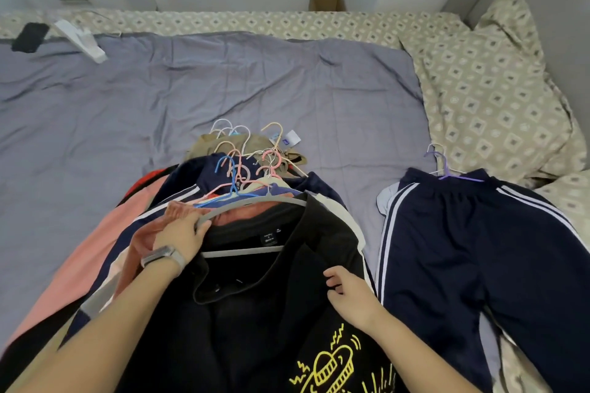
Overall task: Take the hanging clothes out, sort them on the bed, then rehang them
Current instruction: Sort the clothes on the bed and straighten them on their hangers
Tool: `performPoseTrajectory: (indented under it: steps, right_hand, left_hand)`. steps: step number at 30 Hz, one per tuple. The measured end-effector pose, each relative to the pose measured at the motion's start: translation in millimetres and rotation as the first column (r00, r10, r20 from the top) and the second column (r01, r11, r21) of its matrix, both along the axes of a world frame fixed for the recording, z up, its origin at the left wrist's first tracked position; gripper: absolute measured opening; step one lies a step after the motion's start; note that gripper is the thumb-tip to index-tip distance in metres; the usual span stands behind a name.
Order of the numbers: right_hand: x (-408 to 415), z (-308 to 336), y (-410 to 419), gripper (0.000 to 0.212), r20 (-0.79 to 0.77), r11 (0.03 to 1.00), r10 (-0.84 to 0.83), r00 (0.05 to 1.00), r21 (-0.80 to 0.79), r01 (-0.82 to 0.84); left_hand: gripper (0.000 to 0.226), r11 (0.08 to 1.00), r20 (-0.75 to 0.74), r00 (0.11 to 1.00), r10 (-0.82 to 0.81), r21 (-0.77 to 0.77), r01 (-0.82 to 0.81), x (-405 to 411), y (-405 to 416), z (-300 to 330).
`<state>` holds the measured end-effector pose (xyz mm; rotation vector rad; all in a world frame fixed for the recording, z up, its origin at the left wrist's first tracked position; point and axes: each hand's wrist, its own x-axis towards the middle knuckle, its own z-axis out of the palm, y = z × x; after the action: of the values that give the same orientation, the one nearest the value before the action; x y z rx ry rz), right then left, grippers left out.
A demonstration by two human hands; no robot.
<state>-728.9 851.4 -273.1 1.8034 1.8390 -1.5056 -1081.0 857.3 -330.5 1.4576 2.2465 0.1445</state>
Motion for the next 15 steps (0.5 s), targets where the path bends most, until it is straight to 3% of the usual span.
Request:
performPoseTrajectory:
  steps: [5,9,15]
  right_hand:
    - [13.7,25.3,-8.8,0.041,-0.032,0.998,-0.022,0.999,0.056,0.024]
    - [24.3,62.9,-12.9,0.045,-0.089,0.974,-0.065,0.994,0.211,0.082]
    - [35.8,141.9,-36.0,0.068,-0.234,0.839,-0.064,0.97,0.514,0.179]
  left_hand:
    - [0.014,0.964,-0.078,0.997,-0.01,0.263,0.03,15.8,-33.8,60.4]
    - [0.018,0.937,-0.014,0.999,0.039,0.347,-0.032,25.7,-86.8,125.6]
    - [0.027,0.903,0.047,0.997,0.065,0.421,-0.079,63.5,-184.8,221.6]
